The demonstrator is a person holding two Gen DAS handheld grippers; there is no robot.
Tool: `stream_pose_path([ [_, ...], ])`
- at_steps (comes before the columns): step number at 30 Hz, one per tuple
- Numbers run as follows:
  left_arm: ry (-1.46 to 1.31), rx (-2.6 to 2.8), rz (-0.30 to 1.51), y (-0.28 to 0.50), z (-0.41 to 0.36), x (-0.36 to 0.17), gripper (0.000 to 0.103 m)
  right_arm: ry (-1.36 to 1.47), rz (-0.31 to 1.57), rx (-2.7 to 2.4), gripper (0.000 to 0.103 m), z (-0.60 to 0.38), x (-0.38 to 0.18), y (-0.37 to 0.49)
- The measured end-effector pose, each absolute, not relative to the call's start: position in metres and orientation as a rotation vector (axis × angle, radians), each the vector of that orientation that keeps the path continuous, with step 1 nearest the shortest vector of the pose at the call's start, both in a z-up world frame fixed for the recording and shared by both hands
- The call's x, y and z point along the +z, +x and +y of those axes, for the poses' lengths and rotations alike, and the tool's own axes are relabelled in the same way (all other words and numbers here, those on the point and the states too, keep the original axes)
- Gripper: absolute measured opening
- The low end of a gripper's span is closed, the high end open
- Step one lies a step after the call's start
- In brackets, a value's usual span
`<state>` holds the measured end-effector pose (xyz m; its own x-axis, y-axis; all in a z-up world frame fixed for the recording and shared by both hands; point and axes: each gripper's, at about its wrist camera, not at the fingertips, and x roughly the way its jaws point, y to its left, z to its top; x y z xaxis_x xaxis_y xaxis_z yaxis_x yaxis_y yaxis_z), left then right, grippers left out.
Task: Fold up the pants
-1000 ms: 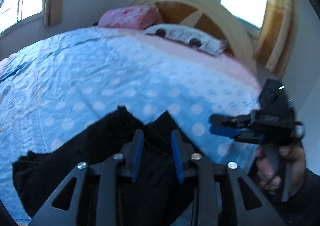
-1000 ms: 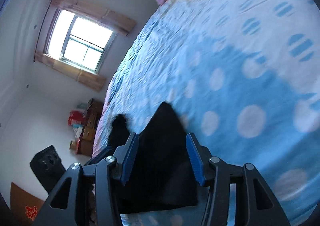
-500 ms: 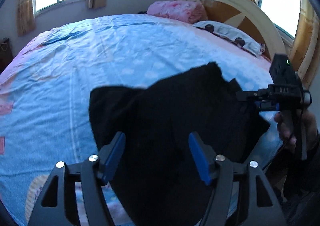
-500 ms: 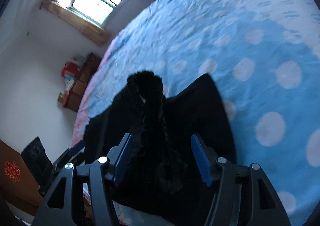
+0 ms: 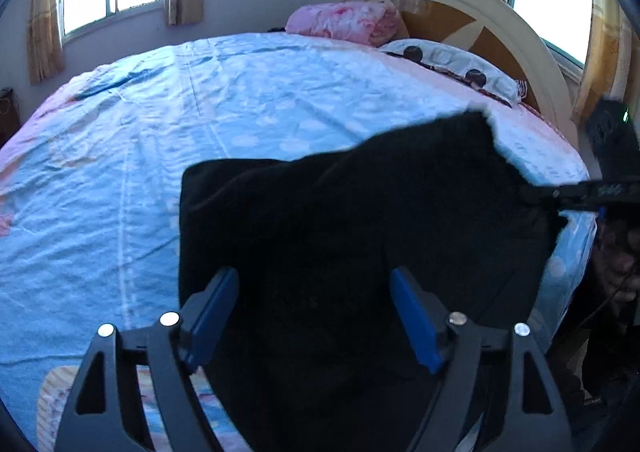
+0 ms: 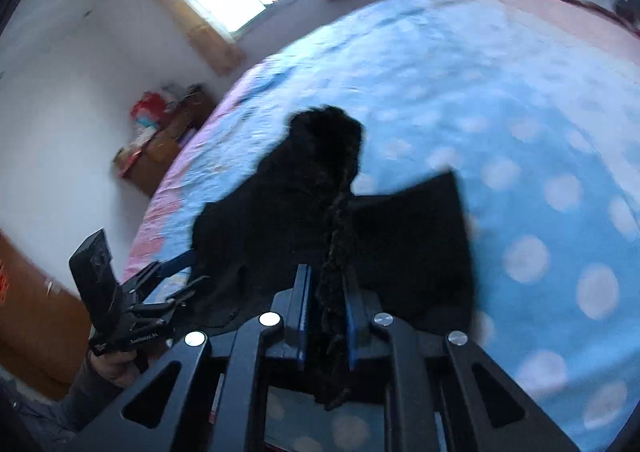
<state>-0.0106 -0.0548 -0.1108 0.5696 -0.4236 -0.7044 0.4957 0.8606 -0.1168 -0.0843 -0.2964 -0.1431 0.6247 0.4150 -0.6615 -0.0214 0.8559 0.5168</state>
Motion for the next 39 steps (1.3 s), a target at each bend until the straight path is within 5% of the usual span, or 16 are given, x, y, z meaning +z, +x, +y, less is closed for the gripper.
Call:
stream_pose_path([
  [10, 0.148, -0.546, 0.801, -0.009, -0.073, -0.115, 0.088, 0.540, 0.859, 0.231, 0.006, -0.319, -0.147, -0.087],
  [11, 0.154, -0.543, 0.800, -0.009, -0.074, -0.115, 0.088, 0.529, 0.852, 0.217, 0.011, -0.319, -0.143, -0.087],
  [13, 0.155, -0.547, 0.795, -0.011, -0.074, -0.113, 0.088, 0.555, 0.849, 0.245, 0.041, -0.320, -0.138, -0.086],
  [14, 0.148, -0.548, 0.796, -0.012, -0.073, -0.112, 0.088, 0.575, 0.843, 0.258, 0.063, -0.318, -0.134, -0.088],
  [15, 0.139, -0.548, 0.797, -0.012, -0.071, -0.111, 0.088, 0.590, 0.834, 0.276, 0.068, -0.316, -0.132, -0.088],
  [19, 0.118, -0.551, 0.792, -0.015, -0.067, -0.112, 0.089, 0.504, 0.921, 0.294, 0.067, -0.289, -0.147, -0.081],
  [21, 0.118, -0.545, 0.796, -0.016, -0.065, -0.115, 0.089, 0.464, 0.949, 0.330, 0.046, -0.277, -0.152, -0.084],
  [26, 0.109, -0.556, 0.793, -0.019, -0.068, -0.112, 0.089, 0.377, 0.906, 0.330, 0.022, -0.276, -0.137, -0.103],
  [34, 0.151, -0.578, 0.787, -0.022, -0.081, -0.118, 0.094, 0.235, 0.967, 0.275, 0.025, -0.276, -0.152, -0.108],
  [37, 0.155, -0.574, 0.780, -0.024, -0.082, -0.115, 0.094, 0.378, 0.921, 0.236, 0.055, -0.305, -0.150, -0.110],
  [39, 0.122, -0.585, 0.781, -0.024, -0.080, -0.111, 0.094, 0.372, 0.846, 0.122, 0.059, -0.323, -0.132, -0.118],
])
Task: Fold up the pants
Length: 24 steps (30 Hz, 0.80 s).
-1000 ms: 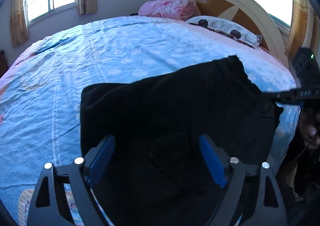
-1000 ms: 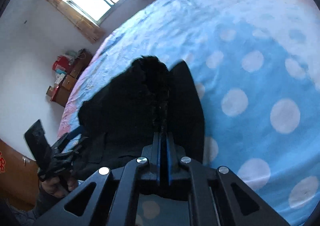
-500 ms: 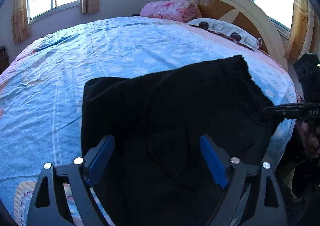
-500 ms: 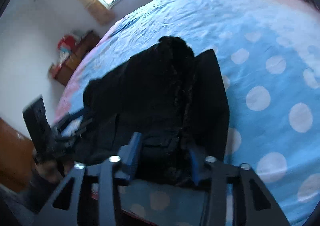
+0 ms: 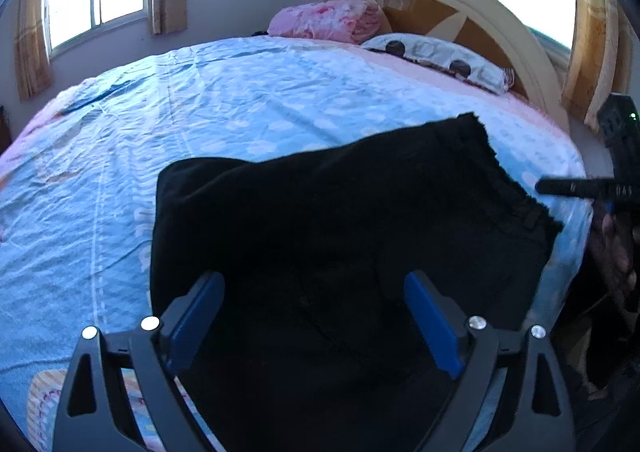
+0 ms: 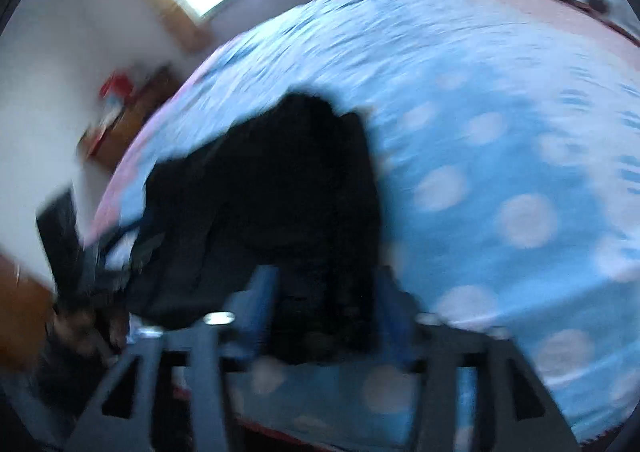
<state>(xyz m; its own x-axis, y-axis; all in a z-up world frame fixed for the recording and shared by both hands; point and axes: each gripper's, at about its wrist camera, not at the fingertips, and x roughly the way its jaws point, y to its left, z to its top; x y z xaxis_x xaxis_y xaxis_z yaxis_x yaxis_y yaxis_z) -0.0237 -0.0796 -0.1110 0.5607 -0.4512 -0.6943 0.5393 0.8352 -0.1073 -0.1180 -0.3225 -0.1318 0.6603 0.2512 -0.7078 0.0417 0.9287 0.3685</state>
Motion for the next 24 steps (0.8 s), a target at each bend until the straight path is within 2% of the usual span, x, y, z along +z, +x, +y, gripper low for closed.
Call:
stream_pose_path([
  [6, 0.063, -0.591, 0.778, -0.022, -0.080, -0.108, 0.094, 0.444, 0.707, 0.317, 0.059, -0.309, -0.092, -0.128],
  [13, 0.086, -0.517, 0.816, -0.021, -0.081, -0.111, 0.094, 0.373, 0.920, 0.367, 0.058, -0.255, -0.144, -0.106],
  [16, 0.090, -0.497, 0.828, -0.019, -0.081, -0.113, 0.095, 0.433, 0.924, 0.357, 0.043, -0.276, -0.155, -0.103],
  [17, 0.100, -0.494, 0.831, -0.019, -0.083, -0.115, 0.096, 0.439, 0.929, 0.349, 0.034, -0.280, -0.158, -0.102],
  [24, 0.149, -0.475, 0.843, -0.021, -0.084, -0.119, 0.097, 0.422, 0.972, 0.344, 0.035, -0.279, -0.151, -0.101],
])
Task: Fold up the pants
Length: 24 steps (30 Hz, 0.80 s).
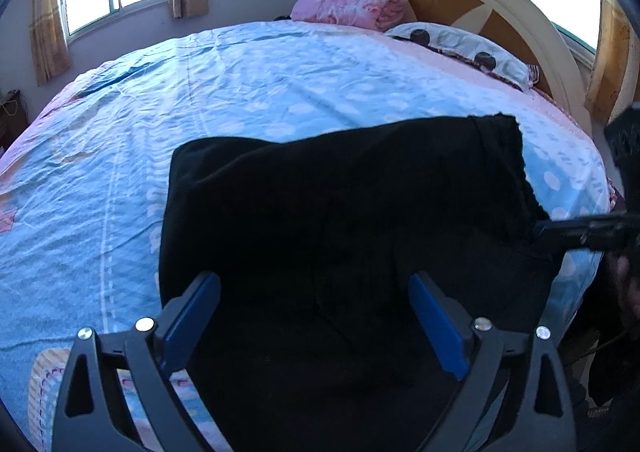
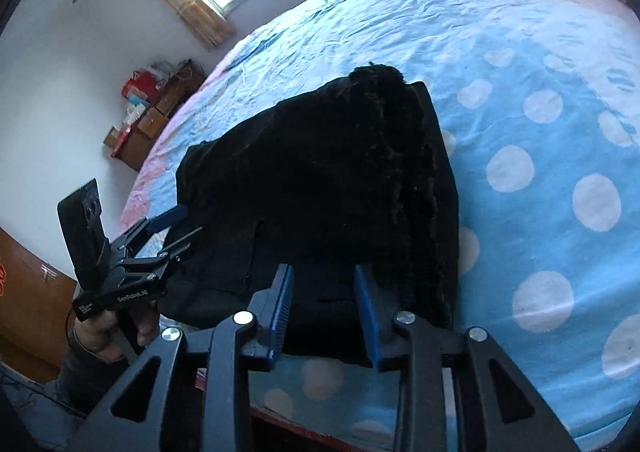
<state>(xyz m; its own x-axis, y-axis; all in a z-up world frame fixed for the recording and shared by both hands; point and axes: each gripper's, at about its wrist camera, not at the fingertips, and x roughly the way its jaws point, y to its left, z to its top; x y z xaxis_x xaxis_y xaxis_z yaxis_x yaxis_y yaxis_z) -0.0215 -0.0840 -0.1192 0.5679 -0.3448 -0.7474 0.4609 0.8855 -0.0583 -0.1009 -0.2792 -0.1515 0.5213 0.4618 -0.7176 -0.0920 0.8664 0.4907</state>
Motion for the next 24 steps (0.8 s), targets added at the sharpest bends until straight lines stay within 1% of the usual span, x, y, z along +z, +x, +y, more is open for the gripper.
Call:
stream_pose_path([
  [2, 0.144, -0.470, 0.847, -0.023, -0.080, -0.120, 0.097, 0.426, 0.975, 0.335, 0.036, -0.274, -0.138, -0.093],
  [3, 0.142, -0.467, 0.850, -0.023, -0.078, -0.120, 0.097, 0.417, 0.964, 0.329, 0.043, -0.271, -0.129, -0.089],
  [5, 0.136, -0.461, 0.850, -0.025, -0.073, -0.121, 0.097, 0.409, 0.926, 0.345, 0.054, -0.264, -0.114, -0.078],
  [7, 0.138, -0.454, 0.851, -0.027, -0.069, -0.121, 0.097, 0.407, 0.903, 0.385, 0.054, -0.251, -0.104, -0.063],
  [10, 0.131, -0.443, 0.859, -0.029, -0.061, -0.121, 0.098, 0.319, 0.919, 0.363, 0.054, -0.227, -0.104, -0.040],
  [12, 0.129, -0.433, 0.863, -0.030, -0.057, -0.123, 0.099, 0.365, 0.915, 0.421, 0.054, -0.220, -0.107, -0.032],
  [13, 0.131, -0.425, 0.867, -0.031, -0.055, -0.124, 0.102, 0.372, 0.917, 0.434, 0.054, -0.215, -0.107, -0.029],
  [16, 0.082, -0.440, 0.885, -0.033, -0.046, -0.128, 0.102, 0.406, 0.926, 0.534, 0.054, -0.194, -0.104, -0.007],
  [20, 0.078, -0.437, 0.903, -0.039, -0.042, -0.136, 0.102, 0.359, 1.035, 0.560, 0.055, -0.164, -0.120, 0.023],
  [22, 0.051, -0.438, 0.906, -0.041, -0.038, -0.139, 0.102, 0.295, 1.115, 0.519, 0.055, -0.156, -0.138, 0.039],
  [24, 0.033, -0.436, 0.890, -0.045, -0.034, -0.138, 0.102, 0.304, 1.128, 0.539, 0.055, -0.157, -0.138, 0.044],
])
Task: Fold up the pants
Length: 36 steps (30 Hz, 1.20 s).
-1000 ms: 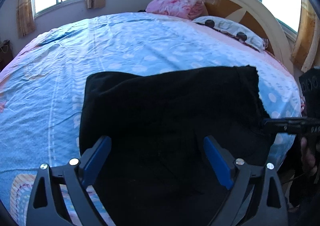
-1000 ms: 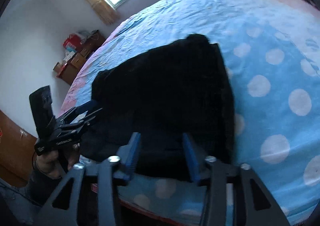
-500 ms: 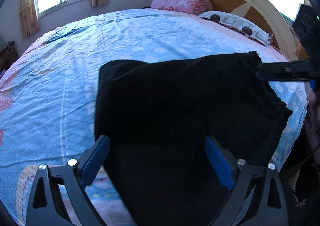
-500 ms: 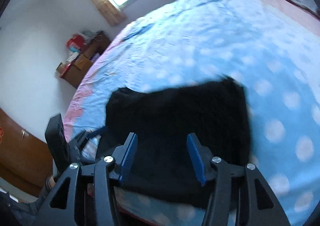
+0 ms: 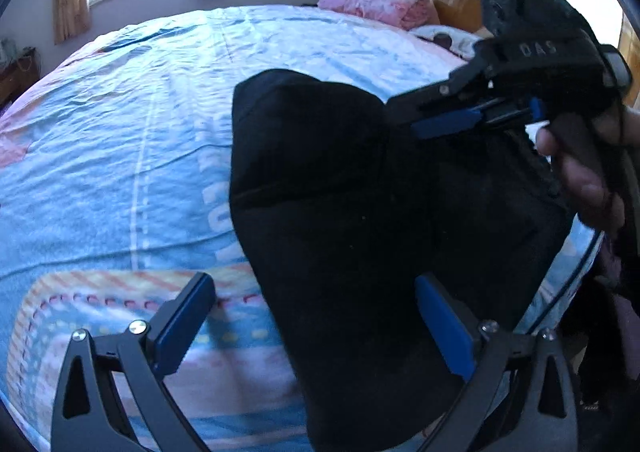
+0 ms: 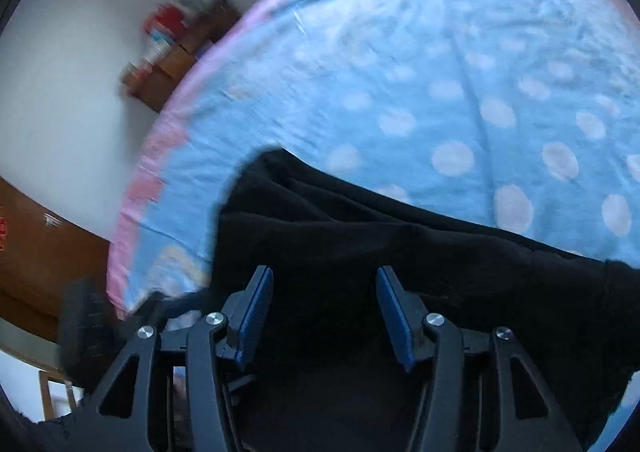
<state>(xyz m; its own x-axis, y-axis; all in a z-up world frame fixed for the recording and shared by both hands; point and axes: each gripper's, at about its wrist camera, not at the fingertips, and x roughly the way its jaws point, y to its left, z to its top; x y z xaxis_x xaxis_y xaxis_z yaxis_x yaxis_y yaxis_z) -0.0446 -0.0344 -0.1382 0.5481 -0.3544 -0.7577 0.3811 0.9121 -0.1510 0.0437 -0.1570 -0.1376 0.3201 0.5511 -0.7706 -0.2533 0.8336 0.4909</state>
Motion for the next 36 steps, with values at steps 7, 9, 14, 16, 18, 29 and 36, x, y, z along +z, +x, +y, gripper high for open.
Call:
stream_pose_path([
  [7, 0.082, -0.440, 0.864, -0.052, -0.044, -0.145, 0.103, 0.334, 1.082, 0.674, 0.055, -0.132, -0.095, 0.073],
  [9, 0.074, -0.441, 0.874, -0.051, -0.045, -0.145, 0.103, 0.321, 1.118, 0.681, 0.055, -0.119, -0.100, 0.088],
  [14, 0.088, -0.443, 0.866, -0.052, -0.047, -0.147, 0.103, 0.354, 1.360, 0.746, 0.055, -0.081, -0.138, 0.131],
  [16, 0.086, -0.451, 0.864, -0.049, -0.050, -0.148, 0.103, 0.342, 1.410, 0.767, 0.055, -0.070, -0.148, 0.139],
  [18, 0.093, -0.460, 0.859, -0.049, -0.051, -0.150, 0.103, 0.339, 1.460, 0.783, 0.053, -0.058, -0.158, 0.144],
  [29, 0.121, -0.478, 0.838, -0.055, -0.056, -0.152, 0.103, 0.314, 1.409, 0.769, 0.016, -0.049, -0.175, 0.182],
  [36, 0.064, -0.457, 0.825, -0.058, -0.040, -0.138, 0.103, 0.346, 1.240, 0.748, 0.021, -0.091, -0.124, 0.166],
])
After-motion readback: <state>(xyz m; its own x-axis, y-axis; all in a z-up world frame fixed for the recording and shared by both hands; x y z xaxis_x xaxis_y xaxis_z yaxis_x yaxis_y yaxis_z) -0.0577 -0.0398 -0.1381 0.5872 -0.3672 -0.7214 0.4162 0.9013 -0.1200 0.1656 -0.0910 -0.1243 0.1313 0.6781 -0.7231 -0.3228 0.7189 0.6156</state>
